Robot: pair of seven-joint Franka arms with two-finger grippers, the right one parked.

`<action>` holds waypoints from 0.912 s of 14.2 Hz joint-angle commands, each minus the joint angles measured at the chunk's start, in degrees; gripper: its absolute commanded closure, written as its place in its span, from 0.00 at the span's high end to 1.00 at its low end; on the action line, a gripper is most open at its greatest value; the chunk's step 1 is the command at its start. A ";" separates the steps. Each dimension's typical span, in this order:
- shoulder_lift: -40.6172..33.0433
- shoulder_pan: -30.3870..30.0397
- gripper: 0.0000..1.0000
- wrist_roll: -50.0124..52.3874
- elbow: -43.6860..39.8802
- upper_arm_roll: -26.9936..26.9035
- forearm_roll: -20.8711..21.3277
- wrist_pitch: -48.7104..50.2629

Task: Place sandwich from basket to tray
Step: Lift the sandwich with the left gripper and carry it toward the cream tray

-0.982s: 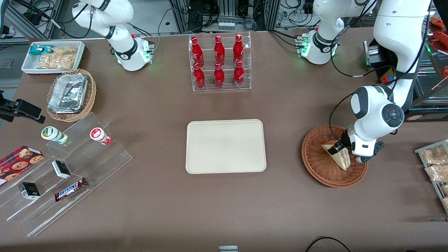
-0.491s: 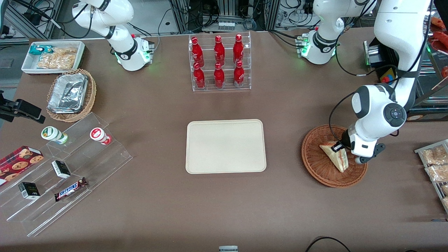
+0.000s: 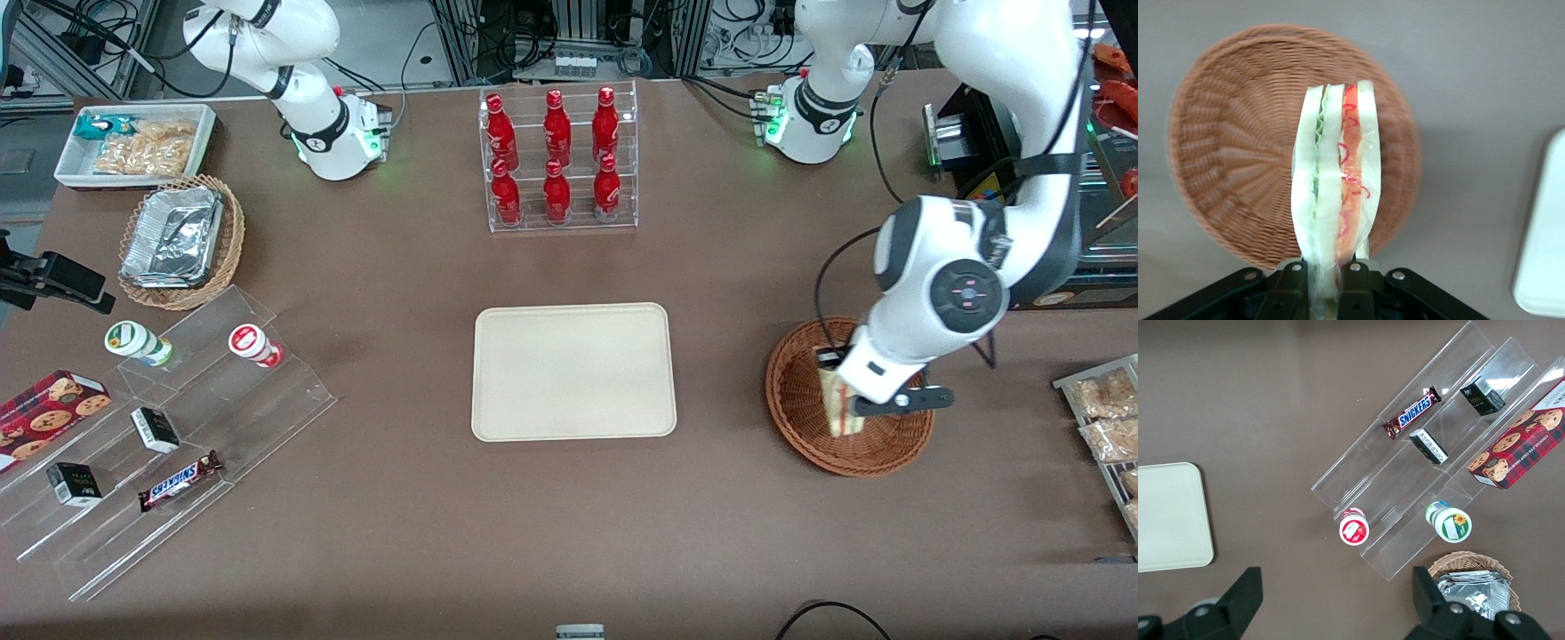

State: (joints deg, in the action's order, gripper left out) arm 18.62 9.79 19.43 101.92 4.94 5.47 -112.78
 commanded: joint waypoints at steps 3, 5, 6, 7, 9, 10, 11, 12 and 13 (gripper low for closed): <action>7.74 10.14 0.04 8.85 -8.66 -0.37 0.95 3.36; 10.98 14.53 0.03 13.24 -12.95 -0.37 -0.37 3.62; 12.57 16.81 0.03 15.09 -14.89 -0.37 -1.24 3.71; 13.98 18.66 0.03 17.11 -15.96 -0.37 -2.12 3.62; 16.61 22.71 0.04 20.63 -18.24 -0.37 -2.48 3.18; 18.54 24.64 0.04 23.00 -20.43 -0.37 -2.48 2.75; 20.04 25.88 0.04 24.93 -22.19 -0.37 -2.48 2.31; 21.19 26.67 0.04 26.69 -23.16 -0.28 -2.57 1.34; 22.07 27.38 0.04 28.10 -23.26 0.68 -2.66 -1.19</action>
State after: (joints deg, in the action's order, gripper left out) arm 37.37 35.83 44.98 82.78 5.53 3.60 -112.32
